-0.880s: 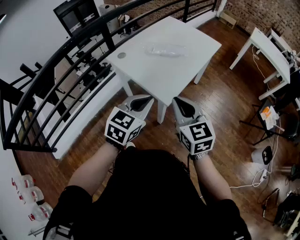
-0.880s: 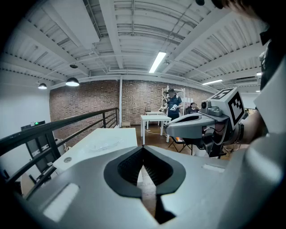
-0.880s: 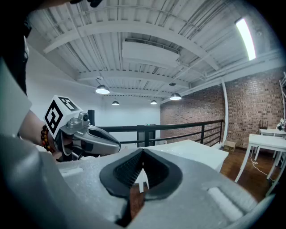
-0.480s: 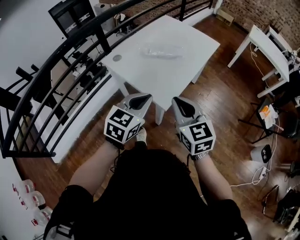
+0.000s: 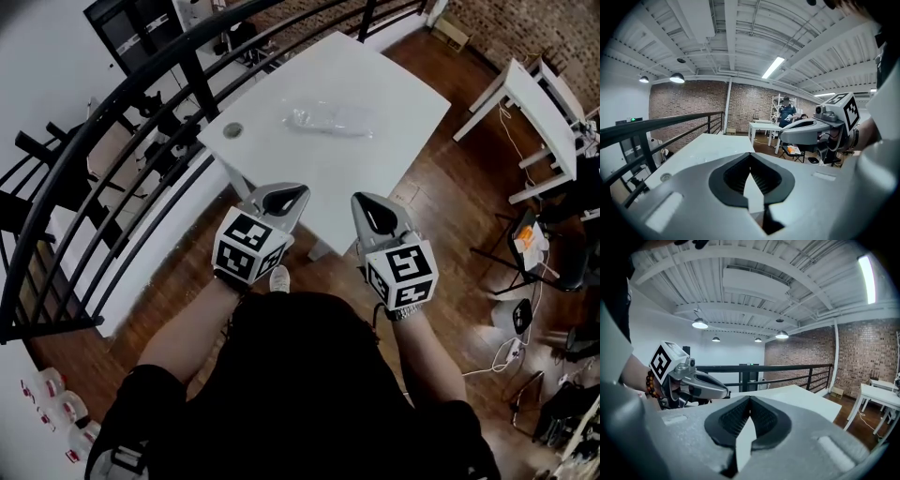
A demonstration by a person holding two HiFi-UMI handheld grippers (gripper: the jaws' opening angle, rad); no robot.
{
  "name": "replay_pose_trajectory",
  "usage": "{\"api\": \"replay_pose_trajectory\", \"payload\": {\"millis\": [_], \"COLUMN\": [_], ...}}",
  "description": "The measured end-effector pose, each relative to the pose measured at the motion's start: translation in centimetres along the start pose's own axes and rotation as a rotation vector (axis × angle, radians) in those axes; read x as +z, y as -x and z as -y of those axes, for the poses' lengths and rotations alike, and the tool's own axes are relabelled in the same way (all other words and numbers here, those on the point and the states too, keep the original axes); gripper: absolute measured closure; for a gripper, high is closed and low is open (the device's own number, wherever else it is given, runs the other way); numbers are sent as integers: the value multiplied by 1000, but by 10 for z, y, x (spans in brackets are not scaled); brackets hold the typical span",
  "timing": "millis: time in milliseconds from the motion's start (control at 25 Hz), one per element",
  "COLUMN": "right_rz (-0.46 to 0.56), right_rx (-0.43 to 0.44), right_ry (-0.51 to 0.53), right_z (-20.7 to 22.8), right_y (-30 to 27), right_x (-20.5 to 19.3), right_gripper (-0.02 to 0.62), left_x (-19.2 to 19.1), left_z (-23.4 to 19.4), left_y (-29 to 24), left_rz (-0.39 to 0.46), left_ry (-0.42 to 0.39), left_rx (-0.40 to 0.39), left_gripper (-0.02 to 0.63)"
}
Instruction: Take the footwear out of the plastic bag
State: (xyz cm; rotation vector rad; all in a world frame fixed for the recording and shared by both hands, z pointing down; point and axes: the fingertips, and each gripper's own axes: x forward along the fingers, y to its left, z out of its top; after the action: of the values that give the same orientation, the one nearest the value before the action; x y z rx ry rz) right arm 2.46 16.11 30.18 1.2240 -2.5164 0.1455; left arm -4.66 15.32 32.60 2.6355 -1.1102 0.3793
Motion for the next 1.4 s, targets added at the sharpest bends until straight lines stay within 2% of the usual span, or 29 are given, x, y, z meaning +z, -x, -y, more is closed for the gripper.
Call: {"api": "replay_pose_trajectory", "payload": {"millis": [280,680,1400], "right_rz": [-44,-107,-132], "right_rx": [-26,-9,217], "right_ry": [-8,-16,-28], "right_z": [9,30,121], "right_y": [-51,-85,-126], "right_x": [13,10,-21], "right_gripper": [604,604,604], "left_x": [4,1,6], "left_z": [-49,-80,-105], "left_y": [-16,-40,-119], "left_rz": [-30,-67,-153], "left_ry": [15,51,117], "left_rx": [-43,-48,206], "left_gripper": [591,591,591]}}
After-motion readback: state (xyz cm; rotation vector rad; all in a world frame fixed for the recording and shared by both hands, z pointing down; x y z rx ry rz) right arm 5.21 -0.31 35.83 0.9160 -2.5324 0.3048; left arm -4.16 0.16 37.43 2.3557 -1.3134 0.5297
